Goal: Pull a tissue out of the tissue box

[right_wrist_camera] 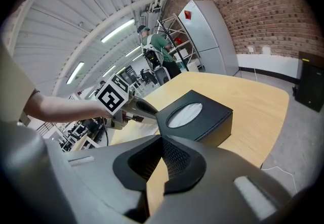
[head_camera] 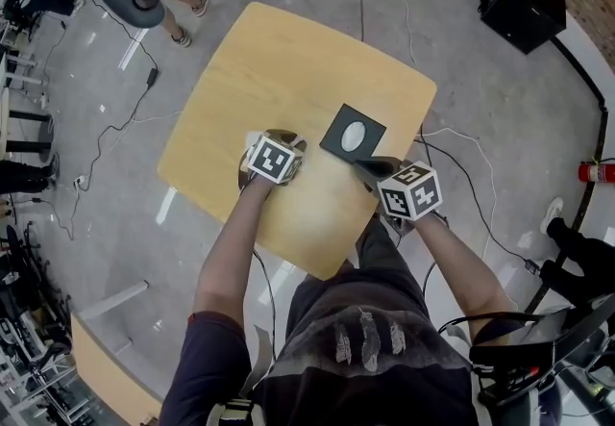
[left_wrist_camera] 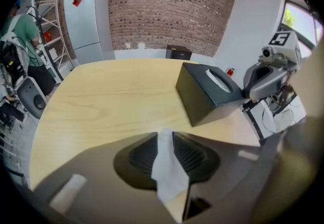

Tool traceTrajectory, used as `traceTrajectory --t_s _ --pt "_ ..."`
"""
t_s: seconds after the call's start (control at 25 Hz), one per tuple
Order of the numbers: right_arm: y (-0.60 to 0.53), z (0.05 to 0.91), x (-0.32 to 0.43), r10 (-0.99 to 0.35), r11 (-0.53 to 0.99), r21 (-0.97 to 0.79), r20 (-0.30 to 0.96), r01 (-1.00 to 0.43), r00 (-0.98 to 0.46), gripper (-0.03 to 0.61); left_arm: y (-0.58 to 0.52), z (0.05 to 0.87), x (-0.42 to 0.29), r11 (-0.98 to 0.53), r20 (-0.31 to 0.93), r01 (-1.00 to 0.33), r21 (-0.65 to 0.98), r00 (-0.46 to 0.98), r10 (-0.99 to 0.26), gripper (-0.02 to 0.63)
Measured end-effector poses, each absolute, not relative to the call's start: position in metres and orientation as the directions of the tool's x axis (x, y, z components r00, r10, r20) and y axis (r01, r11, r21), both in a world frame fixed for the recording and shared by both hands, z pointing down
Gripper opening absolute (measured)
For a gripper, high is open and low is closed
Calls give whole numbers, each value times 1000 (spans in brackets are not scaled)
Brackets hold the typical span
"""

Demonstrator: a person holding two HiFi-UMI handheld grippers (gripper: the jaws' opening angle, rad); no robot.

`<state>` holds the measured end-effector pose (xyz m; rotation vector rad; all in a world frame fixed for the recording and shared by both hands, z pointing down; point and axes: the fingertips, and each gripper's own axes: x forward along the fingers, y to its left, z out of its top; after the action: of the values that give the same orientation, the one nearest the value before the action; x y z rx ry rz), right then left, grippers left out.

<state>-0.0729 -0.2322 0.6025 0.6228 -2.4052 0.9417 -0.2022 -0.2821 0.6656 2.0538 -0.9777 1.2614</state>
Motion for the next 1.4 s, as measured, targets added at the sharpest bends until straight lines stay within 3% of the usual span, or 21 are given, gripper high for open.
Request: traceTrajectory --t_s 0.56,1.0,1.4 --pt "-230 601 -72 -223 658 -514 565 -550 -795 -3 -297 669 -198 -583 896 -810 60 301 -325 77" --pt "-230 601 -72 -216 657 -523 560 -544 -800 -3 -295 633 -209 -569 851 -820 58 339 -402 109" --pt "-234 600 -75 -229 650 -529 549 -546 -804 -3 -311 655 -196 -709 887 -681 -185 195 -418 104"
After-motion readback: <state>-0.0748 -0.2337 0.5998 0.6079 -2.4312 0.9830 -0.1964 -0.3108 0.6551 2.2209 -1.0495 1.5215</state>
